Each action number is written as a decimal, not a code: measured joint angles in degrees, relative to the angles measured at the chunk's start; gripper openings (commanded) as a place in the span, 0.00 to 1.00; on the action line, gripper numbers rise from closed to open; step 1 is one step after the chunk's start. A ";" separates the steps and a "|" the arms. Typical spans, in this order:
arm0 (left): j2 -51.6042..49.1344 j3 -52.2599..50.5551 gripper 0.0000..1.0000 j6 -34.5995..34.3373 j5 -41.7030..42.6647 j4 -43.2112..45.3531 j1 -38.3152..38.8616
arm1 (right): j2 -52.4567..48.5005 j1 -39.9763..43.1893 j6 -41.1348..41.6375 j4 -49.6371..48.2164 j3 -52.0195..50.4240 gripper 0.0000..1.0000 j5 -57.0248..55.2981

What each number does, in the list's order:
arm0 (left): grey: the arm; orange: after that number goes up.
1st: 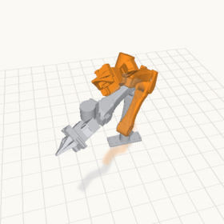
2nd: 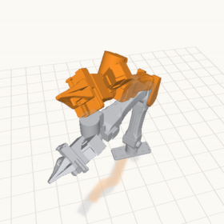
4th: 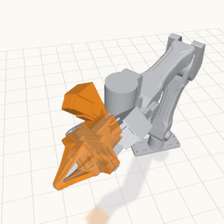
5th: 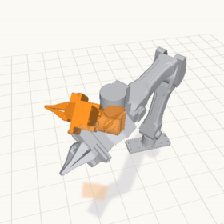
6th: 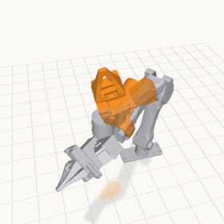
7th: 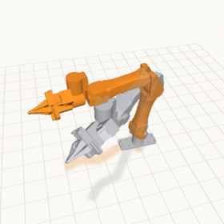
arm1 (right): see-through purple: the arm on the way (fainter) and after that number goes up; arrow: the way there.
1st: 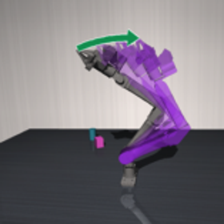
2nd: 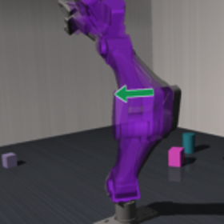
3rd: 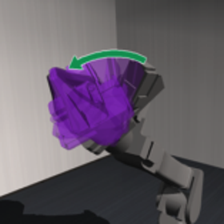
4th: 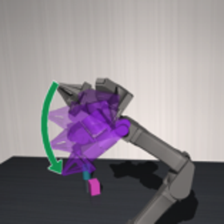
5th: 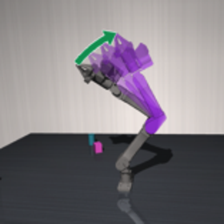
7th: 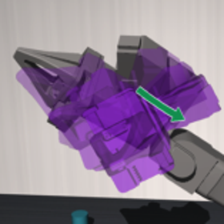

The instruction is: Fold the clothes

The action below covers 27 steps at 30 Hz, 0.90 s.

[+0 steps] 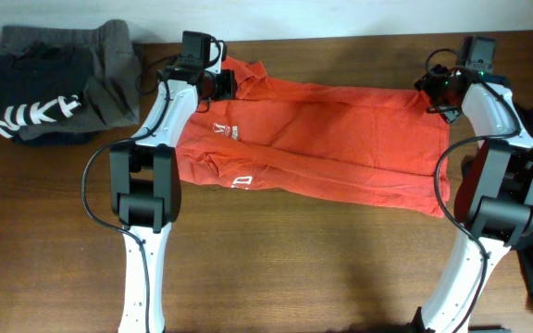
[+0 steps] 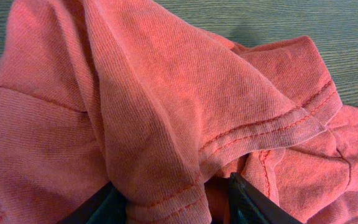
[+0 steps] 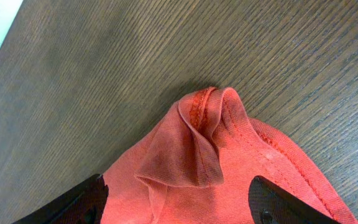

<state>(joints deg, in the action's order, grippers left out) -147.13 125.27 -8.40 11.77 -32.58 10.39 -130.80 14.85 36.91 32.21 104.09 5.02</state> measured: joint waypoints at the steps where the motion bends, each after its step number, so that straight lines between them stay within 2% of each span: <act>1: 0.00 0.00 0.51 0.00 0.00 0.00 0.00 | 0.00 0.00 0.15 -0.13 0.00 0.77 -0.02; 6: 0.00 0.00 0.52 0.00 -0.02 0.00 0.00 | -0.09 0.00 0.61 -1.09 0.00 0.70 -0.02; 17: 0.00 0.00 0.52 0.00 0.00 0.00 0.00 | -3.32 0.00 0.63 -2.73 0.00 0.71 0.07; 27: 0.00 0.00 0.51 0.00 0.00 -0.02 0.00 | -3.65 0.00 0.46 -3.39 0.00 0.64 0.24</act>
<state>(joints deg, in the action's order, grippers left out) -147.13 125.27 -8.40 11.77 -32.60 10.39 -134.45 14.85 37.36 28.82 104.09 5.26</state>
